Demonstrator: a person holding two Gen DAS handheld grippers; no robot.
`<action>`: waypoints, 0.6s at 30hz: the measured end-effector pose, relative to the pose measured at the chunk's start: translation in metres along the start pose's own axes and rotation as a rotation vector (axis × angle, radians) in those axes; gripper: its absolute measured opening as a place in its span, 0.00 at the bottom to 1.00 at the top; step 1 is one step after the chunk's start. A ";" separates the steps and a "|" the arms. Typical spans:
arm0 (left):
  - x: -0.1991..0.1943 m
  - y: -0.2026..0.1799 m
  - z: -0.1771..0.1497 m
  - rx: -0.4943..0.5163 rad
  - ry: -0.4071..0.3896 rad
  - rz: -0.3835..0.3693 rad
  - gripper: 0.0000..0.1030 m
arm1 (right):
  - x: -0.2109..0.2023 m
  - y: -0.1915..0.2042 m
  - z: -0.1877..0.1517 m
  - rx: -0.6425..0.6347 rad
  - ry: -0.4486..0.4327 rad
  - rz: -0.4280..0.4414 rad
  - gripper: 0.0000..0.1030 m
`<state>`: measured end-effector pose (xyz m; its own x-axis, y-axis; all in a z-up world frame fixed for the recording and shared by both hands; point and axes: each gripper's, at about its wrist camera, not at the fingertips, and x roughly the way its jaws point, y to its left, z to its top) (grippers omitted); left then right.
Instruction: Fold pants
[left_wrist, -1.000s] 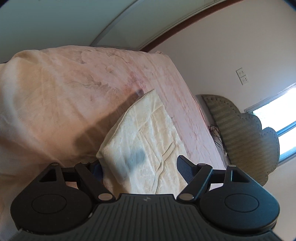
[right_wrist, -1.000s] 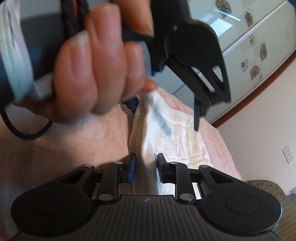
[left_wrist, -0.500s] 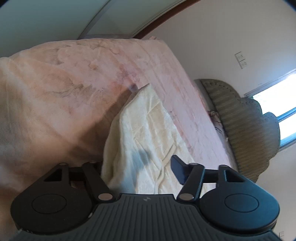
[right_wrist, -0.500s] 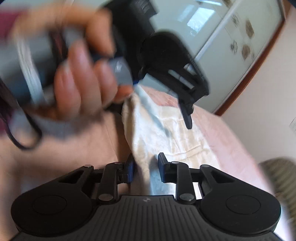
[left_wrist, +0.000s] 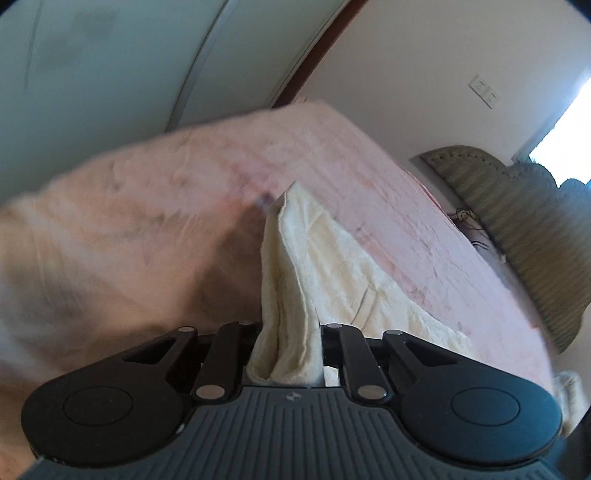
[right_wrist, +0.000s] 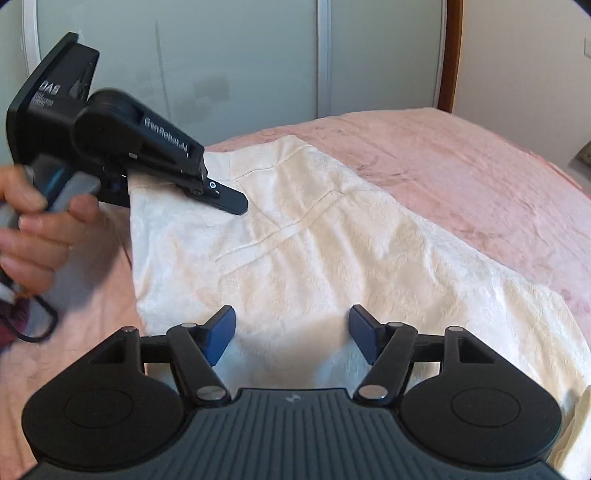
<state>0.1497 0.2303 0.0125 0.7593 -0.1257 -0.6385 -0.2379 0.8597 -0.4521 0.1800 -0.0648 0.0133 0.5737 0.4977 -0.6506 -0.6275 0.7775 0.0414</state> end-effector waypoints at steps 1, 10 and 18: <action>-0.009 -0.011 -0.002 0.037 -0.029 0.011 0.13 | -0.007 -0.005 0.005 0.015 -0.052 -0.001 0.66; -0.088 -0.132 -0.041 0.363 -0.243 -0.116 0.13 | -0.051 -0.017 0.019 -0.038 -0.222 0.015 0.66; -0.089 -0.223 -0.085 0.487 -0.194 -0.257 0.15 | -0.139 -0.042 -0.015 -0.111 -0.349 -0.061 0.66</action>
<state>0.0841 0.0080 0.1173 0.8636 -0.3073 -0.3998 0.2403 0.9478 -0.2095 0.1189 -0.1720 0.0908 0.7448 0.5677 -0.3506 -0.6289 0.7728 -0.0846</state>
